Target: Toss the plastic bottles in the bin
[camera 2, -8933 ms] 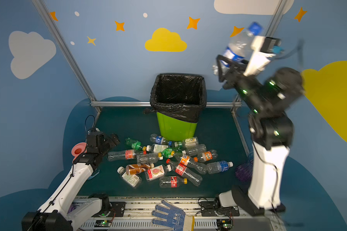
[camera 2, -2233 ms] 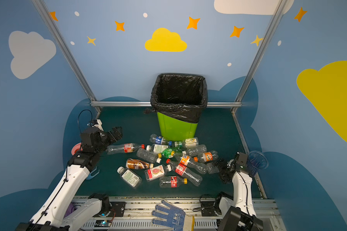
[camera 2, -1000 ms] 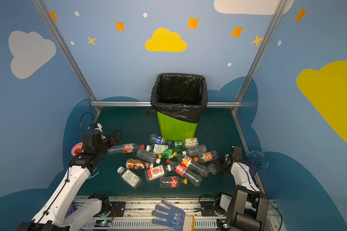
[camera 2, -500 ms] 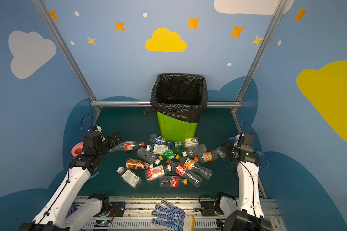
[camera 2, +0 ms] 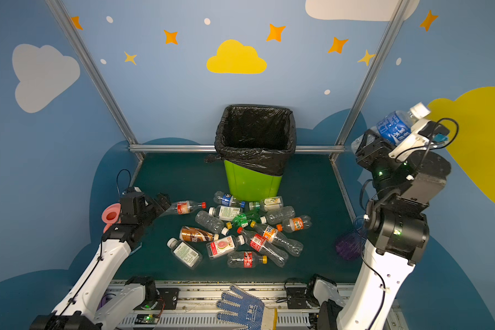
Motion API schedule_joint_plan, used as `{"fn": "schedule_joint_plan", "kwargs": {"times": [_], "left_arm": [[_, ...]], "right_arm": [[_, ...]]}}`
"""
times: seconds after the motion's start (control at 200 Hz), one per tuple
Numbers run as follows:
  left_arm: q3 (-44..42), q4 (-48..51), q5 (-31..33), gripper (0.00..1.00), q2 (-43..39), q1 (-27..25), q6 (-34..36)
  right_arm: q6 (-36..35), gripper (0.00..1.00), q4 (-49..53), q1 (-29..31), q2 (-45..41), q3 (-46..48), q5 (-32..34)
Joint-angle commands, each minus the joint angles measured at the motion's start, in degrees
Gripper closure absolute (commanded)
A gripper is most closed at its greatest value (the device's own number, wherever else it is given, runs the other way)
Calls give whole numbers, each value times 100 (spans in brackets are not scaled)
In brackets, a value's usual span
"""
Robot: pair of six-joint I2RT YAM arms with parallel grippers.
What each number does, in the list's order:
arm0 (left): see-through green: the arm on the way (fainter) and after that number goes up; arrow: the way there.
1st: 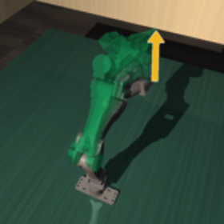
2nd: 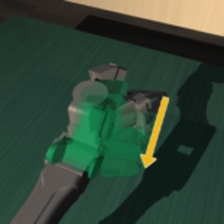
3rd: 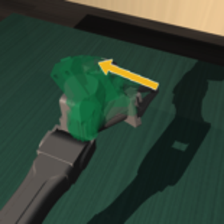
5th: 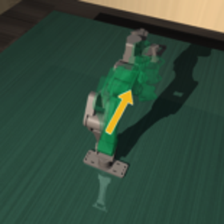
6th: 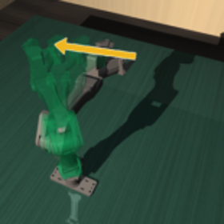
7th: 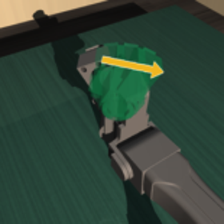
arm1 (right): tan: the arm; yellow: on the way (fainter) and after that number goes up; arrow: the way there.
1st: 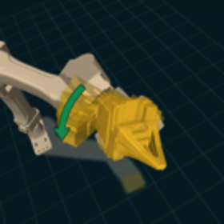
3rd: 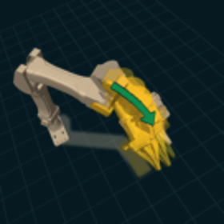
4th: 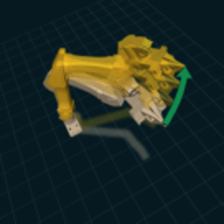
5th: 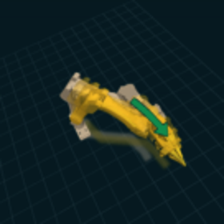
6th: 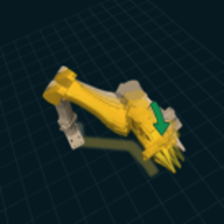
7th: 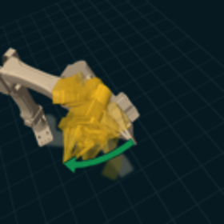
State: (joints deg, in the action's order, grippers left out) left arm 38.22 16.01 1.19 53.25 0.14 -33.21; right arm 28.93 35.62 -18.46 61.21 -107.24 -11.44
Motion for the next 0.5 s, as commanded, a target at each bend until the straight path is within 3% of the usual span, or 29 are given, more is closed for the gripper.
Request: {"fn": "schedule_joint_plan", "kwargs": {"times": [0.0,0.09,0.19,0.26,0.355,0.395,0.43,0.496], "left_arm": [[-76,-30,36,0,-27,106,-144],[-117,-11,25,0,-44,126,-199],[-199,16,4,0,-108,144,-307],[-251,64,26,0,-178,151,-381],[-241,222,72,0,-328,190,-390],[-245,290,103,0,-424,201,-359],[-261,306,135,0,-501,204,-344],[-298,311,138,0,-615,220,-329]], "right_arm": [[517,48,-702,30,412,-136,-654],[875,52,-1136,757,945,-25,-1050],[62,49,-765,2337,2010,-387,-772],[-458,45,234,3069,3192,-1474,-1025],[-977,35,2088,3442,4517,-3917,-617],[-1035,25,2318,3478,4697,-4566,-404],[-1000,18,2211,3480,4632,-4770,-171],[-1025,14,1565,3460,4141,-4341,64]]}}
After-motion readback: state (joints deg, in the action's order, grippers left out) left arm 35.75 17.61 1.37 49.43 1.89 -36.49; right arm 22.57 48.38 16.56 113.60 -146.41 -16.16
